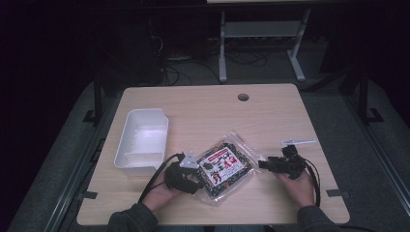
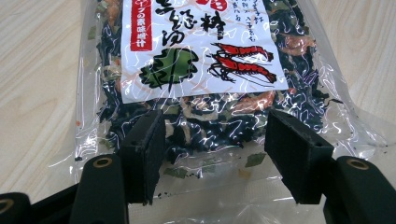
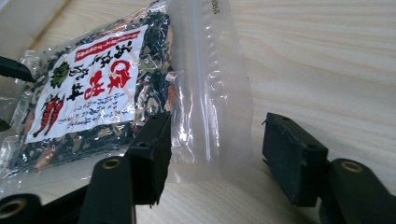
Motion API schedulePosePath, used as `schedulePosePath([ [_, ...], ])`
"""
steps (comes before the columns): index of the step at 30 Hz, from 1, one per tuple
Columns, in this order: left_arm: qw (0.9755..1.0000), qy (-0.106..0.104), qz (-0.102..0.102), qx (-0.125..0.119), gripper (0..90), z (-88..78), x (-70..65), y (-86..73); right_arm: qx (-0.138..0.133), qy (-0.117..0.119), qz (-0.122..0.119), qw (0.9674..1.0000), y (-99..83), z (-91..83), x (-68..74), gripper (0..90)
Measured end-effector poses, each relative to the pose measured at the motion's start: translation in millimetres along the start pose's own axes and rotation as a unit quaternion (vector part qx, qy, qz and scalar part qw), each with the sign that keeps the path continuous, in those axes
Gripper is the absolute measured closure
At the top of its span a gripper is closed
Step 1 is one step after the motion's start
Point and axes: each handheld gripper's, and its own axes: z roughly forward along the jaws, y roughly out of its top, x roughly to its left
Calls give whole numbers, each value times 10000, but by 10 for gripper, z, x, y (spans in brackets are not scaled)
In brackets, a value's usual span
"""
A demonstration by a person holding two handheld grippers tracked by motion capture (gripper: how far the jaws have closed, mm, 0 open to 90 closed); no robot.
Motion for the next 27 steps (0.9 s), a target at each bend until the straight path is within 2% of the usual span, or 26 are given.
schedulePosePath([
  [11,10000,28,39,1,402,20,-14,6,45,159,99,9998,9,76,18,601],
  [12,10000,33,37,2,402,21,-14,6,23,180,145,9997,12,81,23,655],
  [13,10000,40,40,4,402,21,-14,6,23,180,145,9997,12,81,23,655],
  [14,10000,55,46,8,401,21,-15,5,-20,168,144,9998,13,74,21,743],
  [15,10000,52,39,5,402,21,-14,5,-40,76,132,9999,14,60,24,785],
  [16,10000,44,35,3,401,20,-12,6,-71,236,179,9995,17,54,0,851],
  [17,10000,44,35,3,401,20,-12,6,-91,277,171,9994,16,47,-2,869],
  [23,9999,90,-4,-52,373,-2,3,6,-89,383,15,9992,46,-6,33,892],
  [27,9997,92,-79,-207,351,-51,25,6,-344,592,-118,9976,86,-151,42,893],
])
